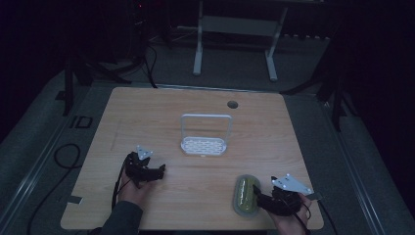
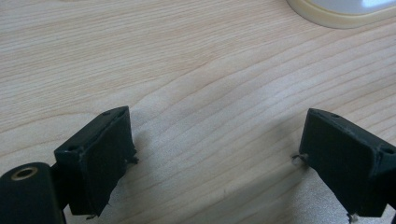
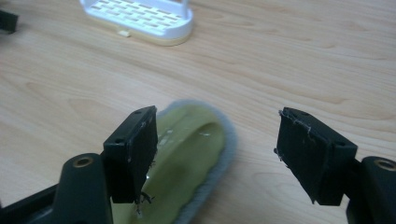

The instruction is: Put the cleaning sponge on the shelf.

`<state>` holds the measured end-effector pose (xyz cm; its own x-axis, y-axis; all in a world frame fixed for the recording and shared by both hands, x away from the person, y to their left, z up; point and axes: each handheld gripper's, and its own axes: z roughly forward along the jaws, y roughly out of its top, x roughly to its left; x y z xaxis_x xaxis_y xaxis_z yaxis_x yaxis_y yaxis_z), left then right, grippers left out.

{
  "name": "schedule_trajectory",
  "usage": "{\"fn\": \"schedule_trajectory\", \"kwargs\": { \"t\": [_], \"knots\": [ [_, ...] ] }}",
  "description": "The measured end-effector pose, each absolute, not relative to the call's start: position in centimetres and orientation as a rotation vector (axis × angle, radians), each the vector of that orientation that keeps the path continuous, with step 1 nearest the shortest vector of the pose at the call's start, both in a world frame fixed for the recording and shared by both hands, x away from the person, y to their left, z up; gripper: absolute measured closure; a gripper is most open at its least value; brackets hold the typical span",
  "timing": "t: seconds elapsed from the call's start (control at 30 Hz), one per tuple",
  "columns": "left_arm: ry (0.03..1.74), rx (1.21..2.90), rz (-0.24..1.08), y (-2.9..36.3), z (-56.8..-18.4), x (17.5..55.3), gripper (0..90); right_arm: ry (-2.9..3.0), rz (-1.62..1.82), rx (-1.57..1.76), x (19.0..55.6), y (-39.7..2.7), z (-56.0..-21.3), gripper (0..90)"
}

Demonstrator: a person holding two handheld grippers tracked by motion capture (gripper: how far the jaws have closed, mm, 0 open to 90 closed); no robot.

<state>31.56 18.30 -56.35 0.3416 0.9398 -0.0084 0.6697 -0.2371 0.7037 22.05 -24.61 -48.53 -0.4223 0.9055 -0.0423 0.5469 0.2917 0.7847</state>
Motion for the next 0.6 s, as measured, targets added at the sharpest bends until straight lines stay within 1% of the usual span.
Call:
{"fn": "schedule_trajectory", "kwargs": {
  "t": [0.2,0.23,0.27,0.43,0.6],
  "knots": [
    [1.402,1.995,0.567,18.3,-56.3,31.6,9.8,2.143,0.975,1.284,21.9,-23.3,-49.5,27.4],
    [1.402,1.995,0.567,18.3,-56.3,31.6,9.8,2.187,0.952,1.281,22.1,-22.9,-50.0,24.8],
    [1.402,1.995,0.567,18.3,-56.3,31.6,9.8,2.199,0.947,1.279,22.2,-22.8,-50.1,24.6],
    [1.401,1.994,0.568,18.3,-56.4,31.6,9.8,2.265,0.916,1.280,22.7,-22.8,-50.6,22.9],
    [1.401,1.994,0.568,18.3,-56.4,31.6,9.8,2.287,0.857,1.252,22.9,-23.1,-50.5,23.6]
  ]
}}
